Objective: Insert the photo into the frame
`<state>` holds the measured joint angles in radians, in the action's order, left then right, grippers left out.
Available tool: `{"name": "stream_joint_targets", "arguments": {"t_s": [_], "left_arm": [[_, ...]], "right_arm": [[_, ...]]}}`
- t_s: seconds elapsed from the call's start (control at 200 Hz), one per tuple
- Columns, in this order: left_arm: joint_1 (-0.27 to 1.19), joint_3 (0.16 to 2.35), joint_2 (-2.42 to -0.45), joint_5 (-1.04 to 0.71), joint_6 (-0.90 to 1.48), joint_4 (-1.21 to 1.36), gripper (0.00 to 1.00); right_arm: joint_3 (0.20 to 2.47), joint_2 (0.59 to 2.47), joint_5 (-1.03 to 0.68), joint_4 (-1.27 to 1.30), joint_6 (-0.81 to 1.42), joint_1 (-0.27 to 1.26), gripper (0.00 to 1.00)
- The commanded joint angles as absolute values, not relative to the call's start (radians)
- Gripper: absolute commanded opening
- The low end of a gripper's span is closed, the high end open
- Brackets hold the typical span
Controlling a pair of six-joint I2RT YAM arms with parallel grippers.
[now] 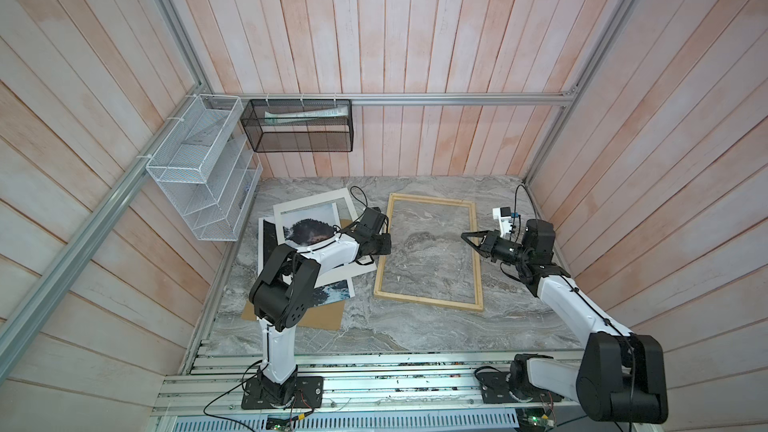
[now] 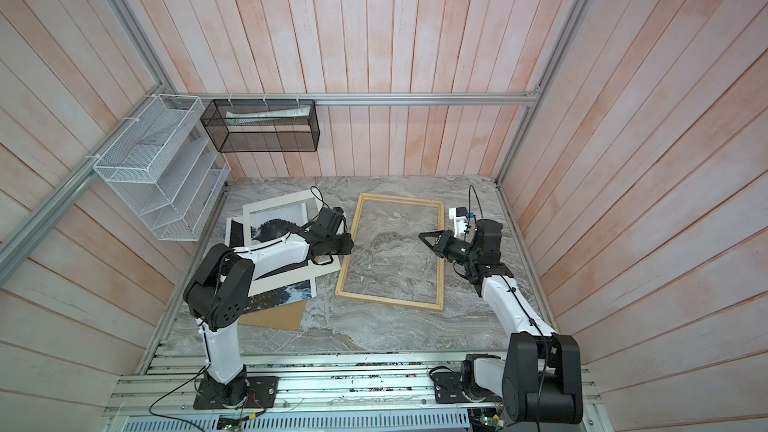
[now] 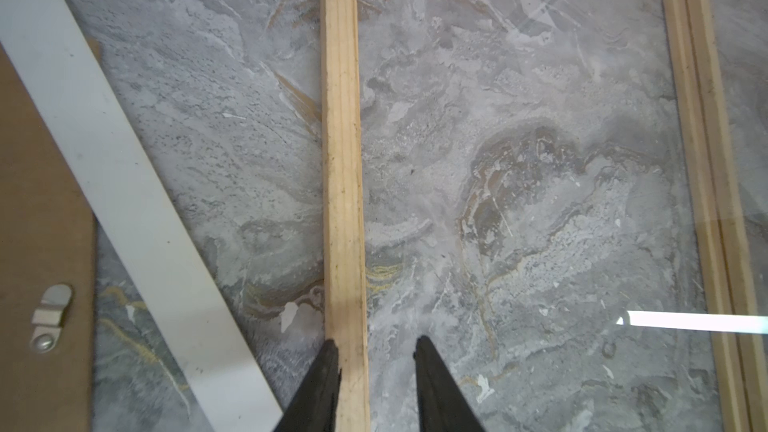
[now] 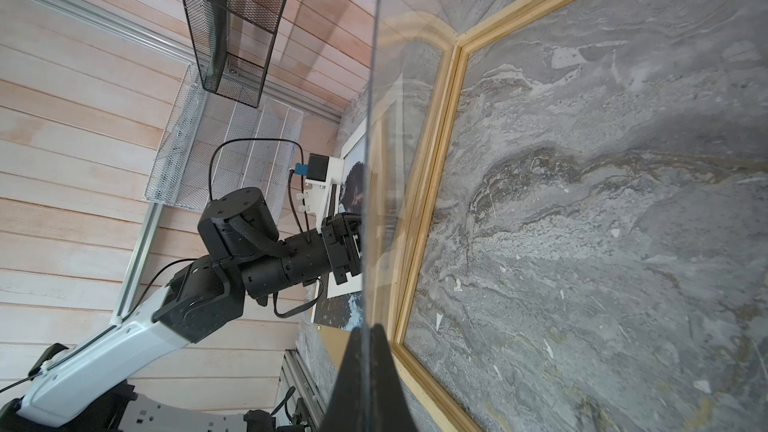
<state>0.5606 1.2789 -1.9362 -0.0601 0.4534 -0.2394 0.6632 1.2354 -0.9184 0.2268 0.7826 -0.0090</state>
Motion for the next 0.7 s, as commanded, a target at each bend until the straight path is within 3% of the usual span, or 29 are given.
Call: {"name": "stream_joint_targets", "arguments": {"t_s": [0.0, 0.585, 0.695], "left_arm": [[0.569, 1.269, -1.945, -0.075, 0.461, -0.224, 0.34], [0.581, 1.269, -1.965, -0.075, 0.479, -0.221, 0.3], [0.58, 1.27, -1.957, -0.03, 0.483, -0.233, 0.38]], "right_arm": [[0.652, 1.249, -0.975, 0.285, 0.778, 0.0, 0.0], [0.646, 1.313, -1.024, 0.284, 0.702, 0.001, 0.0], [0.651, 1.328, -1.029, 0.272, 0.676, 0.001, 0.0]]}}
